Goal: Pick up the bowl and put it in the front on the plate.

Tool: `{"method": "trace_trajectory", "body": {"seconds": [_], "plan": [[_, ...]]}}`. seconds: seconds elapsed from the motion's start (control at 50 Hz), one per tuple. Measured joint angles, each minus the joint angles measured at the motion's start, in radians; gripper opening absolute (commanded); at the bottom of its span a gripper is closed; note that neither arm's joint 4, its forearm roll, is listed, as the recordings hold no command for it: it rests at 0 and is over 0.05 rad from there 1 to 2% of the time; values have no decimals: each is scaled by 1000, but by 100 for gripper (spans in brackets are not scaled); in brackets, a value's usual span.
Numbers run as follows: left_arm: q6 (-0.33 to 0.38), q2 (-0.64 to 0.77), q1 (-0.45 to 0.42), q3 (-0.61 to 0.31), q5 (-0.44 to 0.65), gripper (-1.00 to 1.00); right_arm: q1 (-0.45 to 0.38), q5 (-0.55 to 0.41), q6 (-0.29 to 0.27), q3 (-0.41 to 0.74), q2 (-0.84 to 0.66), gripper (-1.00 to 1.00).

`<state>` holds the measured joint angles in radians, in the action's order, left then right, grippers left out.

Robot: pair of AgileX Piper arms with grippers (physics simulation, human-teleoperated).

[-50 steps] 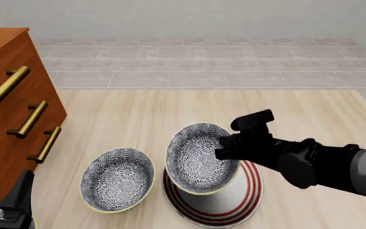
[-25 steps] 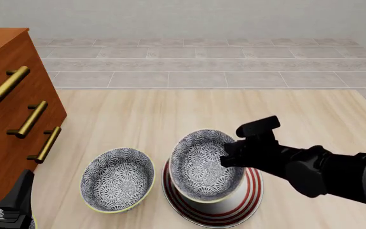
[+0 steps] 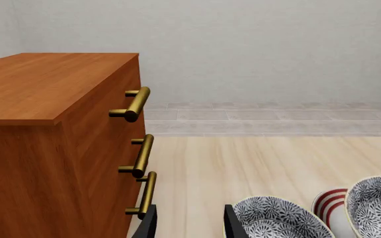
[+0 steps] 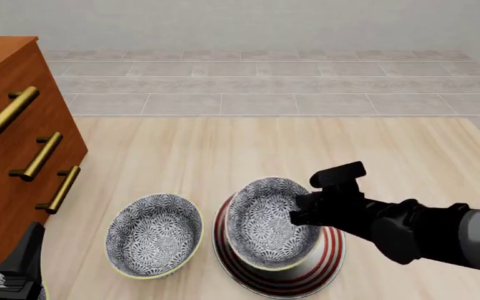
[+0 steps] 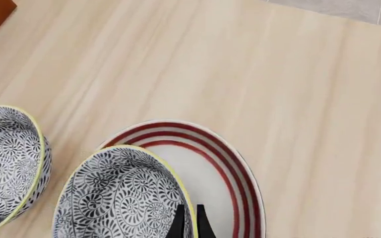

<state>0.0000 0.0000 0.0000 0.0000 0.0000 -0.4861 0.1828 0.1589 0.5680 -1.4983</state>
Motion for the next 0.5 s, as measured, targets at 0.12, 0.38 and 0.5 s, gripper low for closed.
{"method": "trace_trajectory", "body": {"seconds": [0.12,0.38,0.5], "plan": [[0,0,0,0,0,100,7,11,4,0,-9,100],[0,0,0,0,0,100,24,21,2,1,-11,100],[0,0,0,0,0,100,39,22,-1,3,9,100]]}}
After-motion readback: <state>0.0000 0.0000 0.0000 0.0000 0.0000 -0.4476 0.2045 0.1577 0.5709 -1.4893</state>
